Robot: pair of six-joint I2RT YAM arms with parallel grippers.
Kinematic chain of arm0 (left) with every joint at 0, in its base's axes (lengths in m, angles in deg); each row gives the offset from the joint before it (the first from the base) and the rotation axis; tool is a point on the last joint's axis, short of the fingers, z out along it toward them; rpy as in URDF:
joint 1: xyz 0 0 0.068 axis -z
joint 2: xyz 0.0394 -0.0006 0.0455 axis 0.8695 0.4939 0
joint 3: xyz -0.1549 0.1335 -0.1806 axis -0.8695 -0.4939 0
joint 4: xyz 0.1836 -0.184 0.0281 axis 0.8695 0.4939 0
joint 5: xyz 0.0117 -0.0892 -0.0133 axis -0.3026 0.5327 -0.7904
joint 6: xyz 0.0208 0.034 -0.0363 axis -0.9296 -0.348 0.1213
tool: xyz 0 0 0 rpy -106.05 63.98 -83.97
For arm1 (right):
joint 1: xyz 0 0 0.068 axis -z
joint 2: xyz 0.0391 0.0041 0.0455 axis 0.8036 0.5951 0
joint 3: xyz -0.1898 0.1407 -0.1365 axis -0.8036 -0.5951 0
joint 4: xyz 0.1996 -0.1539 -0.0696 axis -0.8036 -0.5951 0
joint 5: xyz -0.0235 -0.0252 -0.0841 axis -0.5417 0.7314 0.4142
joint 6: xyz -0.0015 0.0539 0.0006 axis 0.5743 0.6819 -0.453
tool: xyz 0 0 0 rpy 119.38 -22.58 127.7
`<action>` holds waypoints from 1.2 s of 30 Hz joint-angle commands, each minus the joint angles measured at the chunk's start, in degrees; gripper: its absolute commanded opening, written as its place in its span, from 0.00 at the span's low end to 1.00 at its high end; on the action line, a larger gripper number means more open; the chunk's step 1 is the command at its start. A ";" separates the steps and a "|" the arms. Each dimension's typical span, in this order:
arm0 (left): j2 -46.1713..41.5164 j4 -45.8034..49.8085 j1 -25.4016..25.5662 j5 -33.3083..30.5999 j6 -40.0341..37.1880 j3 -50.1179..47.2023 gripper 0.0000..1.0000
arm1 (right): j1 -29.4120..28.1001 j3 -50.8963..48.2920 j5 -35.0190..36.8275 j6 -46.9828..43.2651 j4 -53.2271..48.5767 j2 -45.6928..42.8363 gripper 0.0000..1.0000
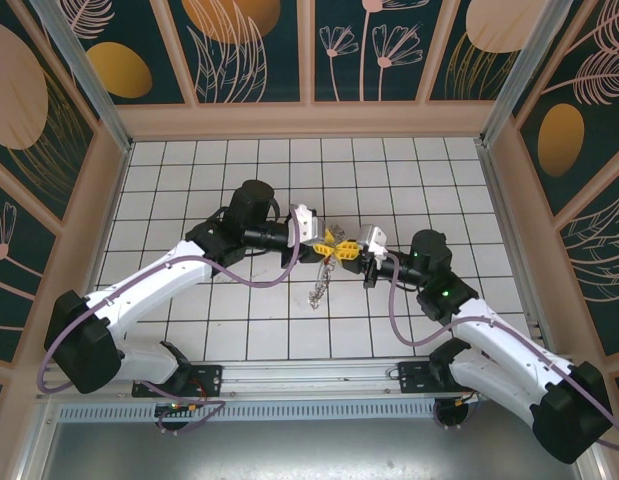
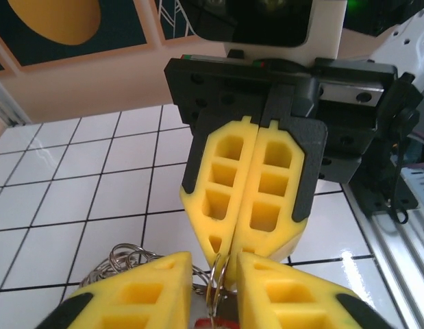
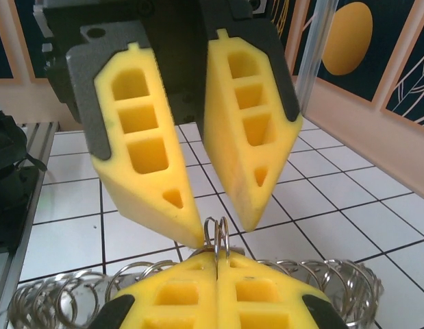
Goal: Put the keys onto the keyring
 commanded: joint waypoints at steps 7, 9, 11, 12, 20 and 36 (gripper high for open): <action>1.07 1.39 0.20 -0.51 -1.39 0.80 0.33 | -0.49 -0.84 -2.08 0.89 6.05 -0.64 0.00; 1.39 3.37 0.19 -0.52 -2.45 1.15 0.34 | -0.48 -1.15 -1.67 0.70 6.25 -0.94 0.00; 1.67 4.66 0.13 -0.58 -2.85 1.13 0.35 | -0.49 -1.36 -1.73 0.59 6.38 -0.92 0.00; 1.67 5.01 0.13 -0.66 -3.07 1.08 0.34 | -0.45 -1.46 -1.83 0.60 6.54 -0.81 0.00; 0.90 6.48 0.19 0.69 -4.79 0.64 0.28 | -0.48 -1.94 -2.13 0.80 8.51 -0.33 0.00; 2.40 18.88 0.18 -7.41 -11.23 7.70 0.00 | -0.11 13.91 6.08 -27.20 -33.63 3.57 0.23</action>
